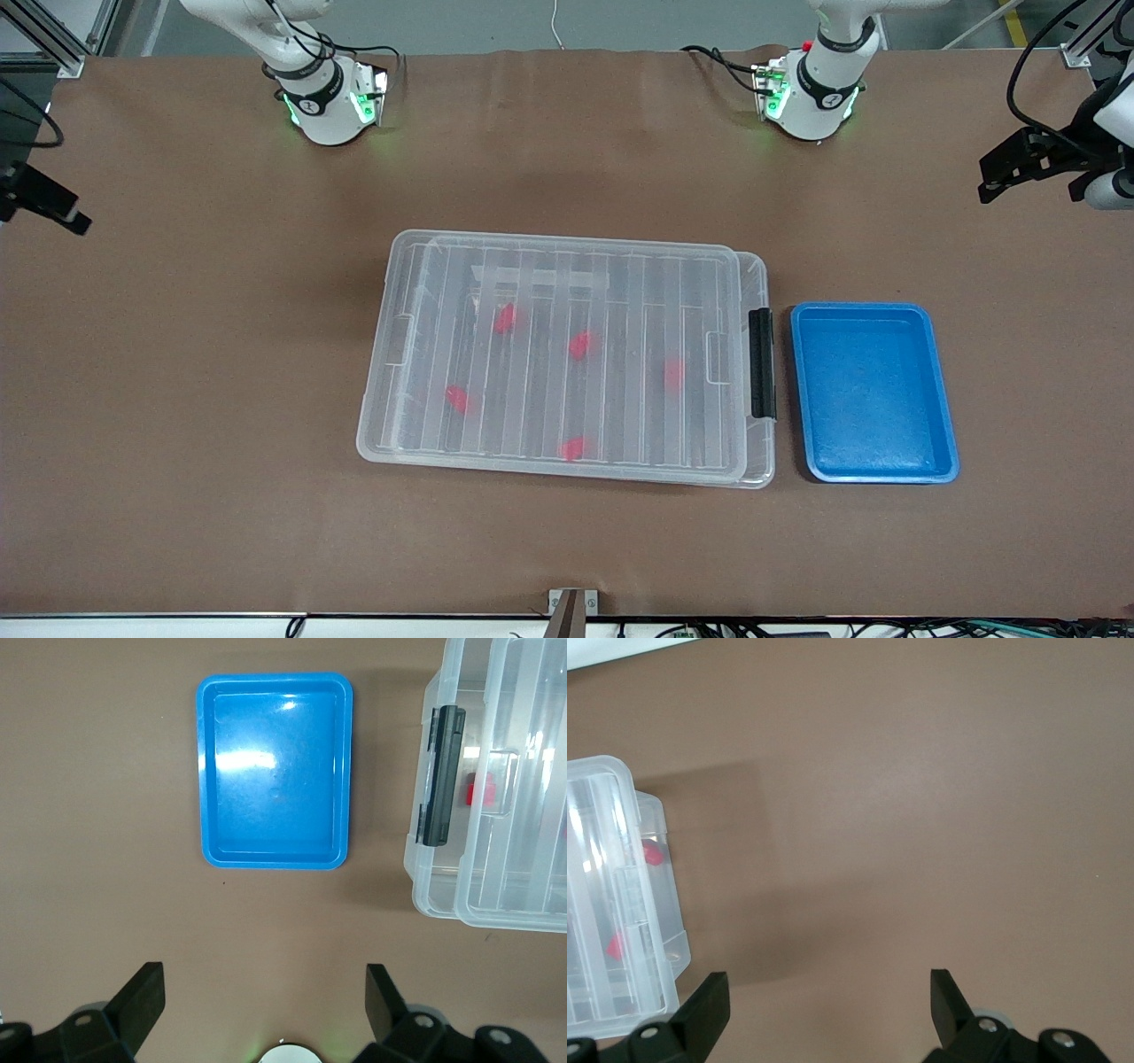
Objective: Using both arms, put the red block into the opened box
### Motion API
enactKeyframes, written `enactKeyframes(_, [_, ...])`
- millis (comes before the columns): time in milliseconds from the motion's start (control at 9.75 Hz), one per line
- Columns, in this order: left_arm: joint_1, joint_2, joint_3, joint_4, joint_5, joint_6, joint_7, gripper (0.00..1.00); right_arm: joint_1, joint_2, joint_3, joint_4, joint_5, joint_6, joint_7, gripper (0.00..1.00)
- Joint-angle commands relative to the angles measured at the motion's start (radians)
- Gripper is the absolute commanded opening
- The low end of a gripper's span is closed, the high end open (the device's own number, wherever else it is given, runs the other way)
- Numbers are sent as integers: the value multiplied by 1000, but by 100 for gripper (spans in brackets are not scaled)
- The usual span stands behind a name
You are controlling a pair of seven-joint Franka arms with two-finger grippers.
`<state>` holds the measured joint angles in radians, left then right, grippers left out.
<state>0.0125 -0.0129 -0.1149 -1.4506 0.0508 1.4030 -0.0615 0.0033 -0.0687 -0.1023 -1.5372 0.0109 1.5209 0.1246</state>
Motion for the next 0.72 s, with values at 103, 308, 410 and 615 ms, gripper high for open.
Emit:
enactKeyframes(103, [3,5,0,-25,-9,-10,3,100,3,30,4,20,-23,1,7,100])
enactKeyframes(308, [1,16,-2,-4,-11,-10,2,100,6,30,4,14,-22,25,6,100])
enactKeyframes(410, [3,16,-2,-2,-11,-10,2,100,7,30,4,12,-25,38,1,100])
enactKeyframes(615, [-2,27,-2,10,-6,-10,0,100,4,30,4,9,-25,35,1,100])
